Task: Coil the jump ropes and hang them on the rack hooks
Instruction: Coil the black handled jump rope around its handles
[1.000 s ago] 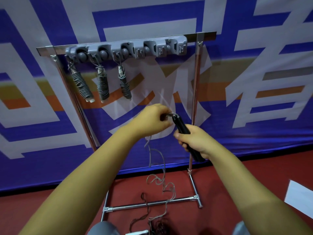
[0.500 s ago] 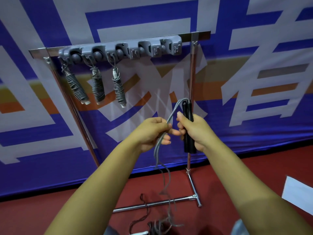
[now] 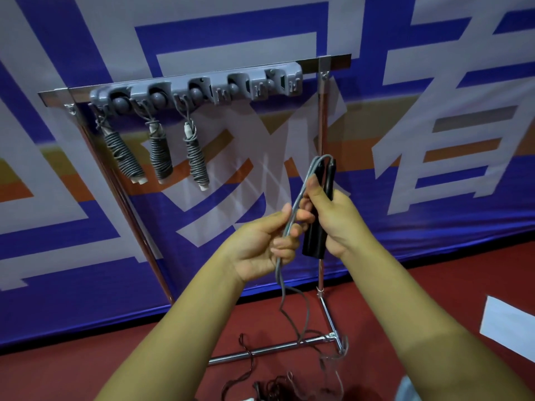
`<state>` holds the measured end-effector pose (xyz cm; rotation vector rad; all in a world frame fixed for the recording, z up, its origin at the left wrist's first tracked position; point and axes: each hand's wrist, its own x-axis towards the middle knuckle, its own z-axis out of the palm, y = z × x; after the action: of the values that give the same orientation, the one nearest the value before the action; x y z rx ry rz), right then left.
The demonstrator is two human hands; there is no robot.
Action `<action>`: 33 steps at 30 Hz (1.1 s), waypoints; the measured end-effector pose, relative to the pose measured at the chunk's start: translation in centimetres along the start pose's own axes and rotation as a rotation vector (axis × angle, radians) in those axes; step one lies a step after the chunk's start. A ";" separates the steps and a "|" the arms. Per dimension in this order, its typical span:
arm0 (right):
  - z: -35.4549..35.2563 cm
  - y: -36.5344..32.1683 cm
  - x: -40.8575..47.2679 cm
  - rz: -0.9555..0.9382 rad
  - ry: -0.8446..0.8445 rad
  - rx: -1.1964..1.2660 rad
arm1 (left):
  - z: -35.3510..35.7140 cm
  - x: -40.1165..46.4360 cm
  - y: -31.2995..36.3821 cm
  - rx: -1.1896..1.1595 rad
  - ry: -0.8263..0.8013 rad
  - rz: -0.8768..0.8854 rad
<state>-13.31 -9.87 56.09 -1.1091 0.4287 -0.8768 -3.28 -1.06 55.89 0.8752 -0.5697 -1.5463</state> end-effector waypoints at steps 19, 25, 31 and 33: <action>1.3 -0.6 -0.5 -0.074 0.110 0.141 | 0.3 -2.7 -3.7 -0.153 -0.073 -0.057; 1.7 -1.1 -1.2 -0.080 0.021 0.195 | -0.3 -2.5 -4.8 -0.103 -0.072 -0.052; 1.7 -1.7 -2.6 -0.022 -0.123 0.161 | -1.1 -2.1 -5.0 0.177 -0.082 -0.015; 1.8 -2.0 -2.9 0.005 -0.149 0.183 | -0.7 -1.9 -5.1 0.318 -0.041 0.056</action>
<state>-14.61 -6.85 58.31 -0.9960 0.2226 -0.8065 -5.81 1.72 51.90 1.0585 -0.8799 -1.4469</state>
